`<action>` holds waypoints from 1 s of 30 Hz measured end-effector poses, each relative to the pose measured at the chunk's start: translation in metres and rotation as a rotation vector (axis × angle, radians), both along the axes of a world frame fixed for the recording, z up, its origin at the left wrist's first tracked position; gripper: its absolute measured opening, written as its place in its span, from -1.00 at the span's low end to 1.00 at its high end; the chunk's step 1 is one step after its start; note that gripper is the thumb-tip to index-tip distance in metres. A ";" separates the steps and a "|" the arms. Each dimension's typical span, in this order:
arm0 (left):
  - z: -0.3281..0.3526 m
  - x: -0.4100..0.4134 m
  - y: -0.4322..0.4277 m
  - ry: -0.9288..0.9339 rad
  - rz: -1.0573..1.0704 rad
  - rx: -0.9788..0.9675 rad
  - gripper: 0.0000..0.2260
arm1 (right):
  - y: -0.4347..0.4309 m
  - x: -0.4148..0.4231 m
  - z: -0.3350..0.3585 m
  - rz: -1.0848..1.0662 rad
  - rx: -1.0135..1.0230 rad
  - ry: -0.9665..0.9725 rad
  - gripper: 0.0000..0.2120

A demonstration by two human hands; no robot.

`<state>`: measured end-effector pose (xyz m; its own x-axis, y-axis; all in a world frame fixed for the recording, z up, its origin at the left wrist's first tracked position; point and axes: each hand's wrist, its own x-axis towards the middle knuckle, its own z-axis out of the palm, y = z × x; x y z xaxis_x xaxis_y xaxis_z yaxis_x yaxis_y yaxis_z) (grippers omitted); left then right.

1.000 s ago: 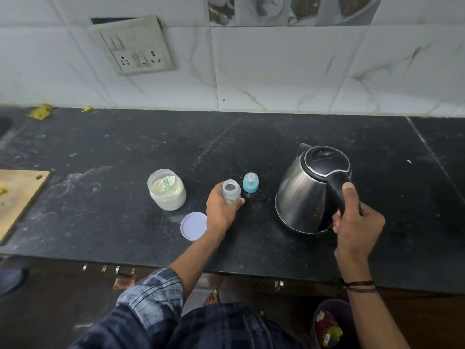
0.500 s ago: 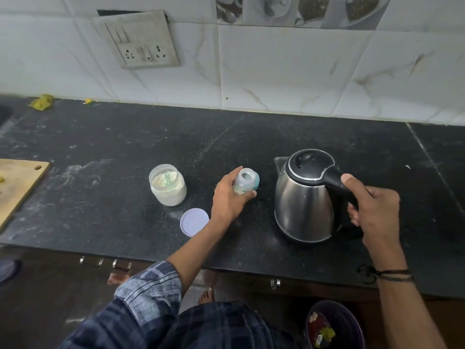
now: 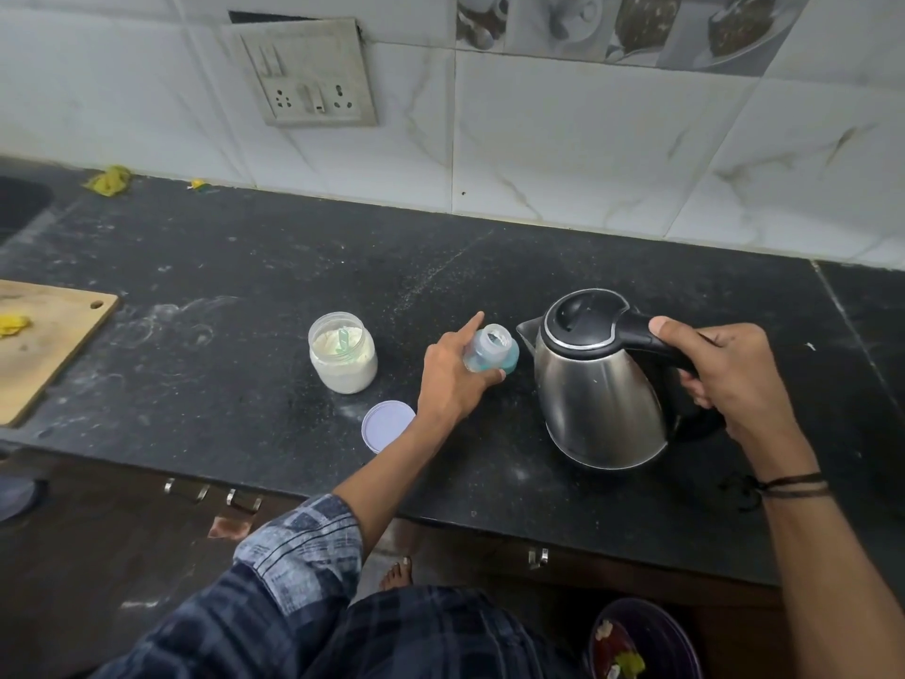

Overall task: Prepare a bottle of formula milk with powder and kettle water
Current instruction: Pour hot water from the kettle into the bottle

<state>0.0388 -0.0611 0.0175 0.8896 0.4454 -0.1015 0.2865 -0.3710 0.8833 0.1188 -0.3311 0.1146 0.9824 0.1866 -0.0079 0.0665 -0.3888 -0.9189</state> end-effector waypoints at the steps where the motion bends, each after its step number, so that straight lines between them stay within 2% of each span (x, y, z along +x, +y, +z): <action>1: 0.000 0.000 0.001 0.001 0.001 0.000 -0.17 | 0.002 0.003 0.001 0.008 -0.012 0.003 -0.28; 15: 0.002 -0.001 0.008 0.008 0.023 0.067 -0.17 | 0.028 0.015 0.018 0.090 -0.199 0.023 -0.19; 22: 0.003 -0.001 0.010 0.030 0.012 0.116 -0.20 | 0.037 0.015 0.025 0.098 -0.256 0.033 -0.33; 30: 0.002 -0.002 0.016 0.055 0.031 0.130 -0.20 | 0.048 0.013 0.032 0.076 -0.318 0.026 -0.34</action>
